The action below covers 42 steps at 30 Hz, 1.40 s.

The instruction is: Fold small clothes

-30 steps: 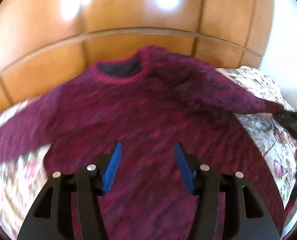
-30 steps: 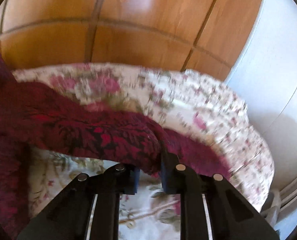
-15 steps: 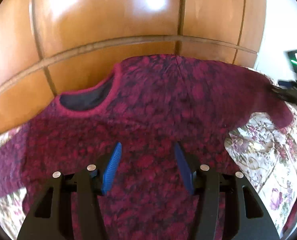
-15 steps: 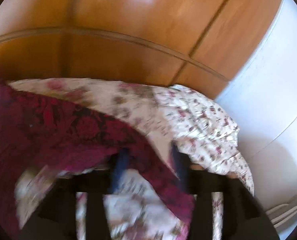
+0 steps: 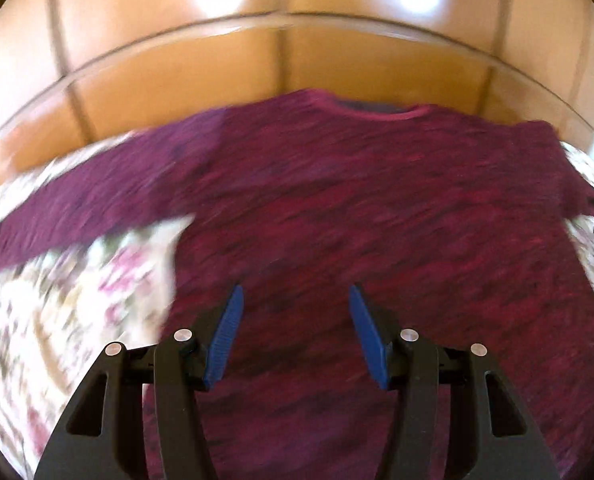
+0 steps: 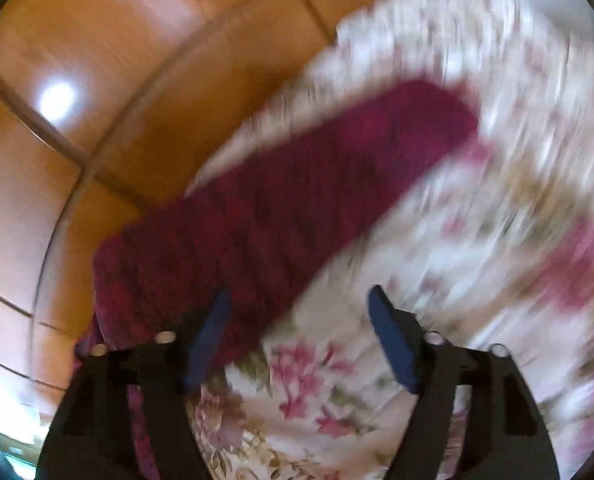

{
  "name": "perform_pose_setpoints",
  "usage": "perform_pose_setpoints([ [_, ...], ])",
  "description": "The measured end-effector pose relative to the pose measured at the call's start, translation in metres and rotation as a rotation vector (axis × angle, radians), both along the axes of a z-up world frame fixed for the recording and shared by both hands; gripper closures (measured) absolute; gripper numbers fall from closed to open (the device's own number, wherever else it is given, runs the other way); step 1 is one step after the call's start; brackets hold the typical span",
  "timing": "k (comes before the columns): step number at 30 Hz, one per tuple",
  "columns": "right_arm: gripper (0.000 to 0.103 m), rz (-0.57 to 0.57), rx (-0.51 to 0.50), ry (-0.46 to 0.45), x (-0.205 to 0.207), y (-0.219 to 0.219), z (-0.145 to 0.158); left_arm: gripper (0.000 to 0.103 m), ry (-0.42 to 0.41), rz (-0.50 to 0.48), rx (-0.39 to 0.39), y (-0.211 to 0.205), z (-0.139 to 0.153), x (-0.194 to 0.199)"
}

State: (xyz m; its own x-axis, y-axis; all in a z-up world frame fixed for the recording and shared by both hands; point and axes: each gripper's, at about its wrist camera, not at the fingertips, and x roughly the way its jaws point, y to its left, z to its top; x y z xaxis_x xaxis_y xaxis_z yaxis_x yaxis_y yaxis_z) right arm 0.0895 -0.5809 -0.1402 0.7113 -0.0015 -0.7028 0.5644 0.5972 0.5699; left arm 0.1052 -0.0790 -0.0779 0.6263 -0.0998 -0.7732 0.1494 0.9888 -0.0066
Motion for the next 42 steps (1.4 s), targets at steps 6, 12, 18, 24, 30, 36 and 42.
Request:
perform_pose_setpoints([
  [6, 0.027, -0.120, 0.085, -0.102, 0.018, -0.013, -0.014, 0.034, 0.047, 0.158, -0.074, 0.053, -0.010, -0.010],
  [12, 0.080, -0.114, 0.049, -0.036, 0.037, -0.024, -0.002, 0.032, 0.065, 0.180, -0.098, 0.058, -0.020, -0.012],
  [18, 0.088, -0.148, -0.218, -0.005, -0.009, -0.001, 0.046, 0.031, 0.091, 0.170, -0.128, 0.059, -0.022, -0.008],
  [24, 0.074, -0.105, -0.307, 0.209, -0.006, 0.014, 0.003, 0.032, 0.131, 0.063, -0.183, 0.076, -0.002, -0.021],
  [30, 0.023, -0.060, -0.241, 0.143, -0.021, 0.028, 0.027, 0.032, 0.126, 0.007, -0.152, 0.115, 0.009, -0.061],
  [36, 0.023, 0.304, -0.098, 0.072, -0.052, 0.119, 0.031, 0.032, 0.220, -0.011, -0.285, 0.156, -0.012, -0.103],
  [42, 0.030, 0.598, -0.035, 0.102, -0.102, 0.221, 0.023, 0.049, 0.265, -0.087, -0.401, 0.161, -0.023, -0.139],
])
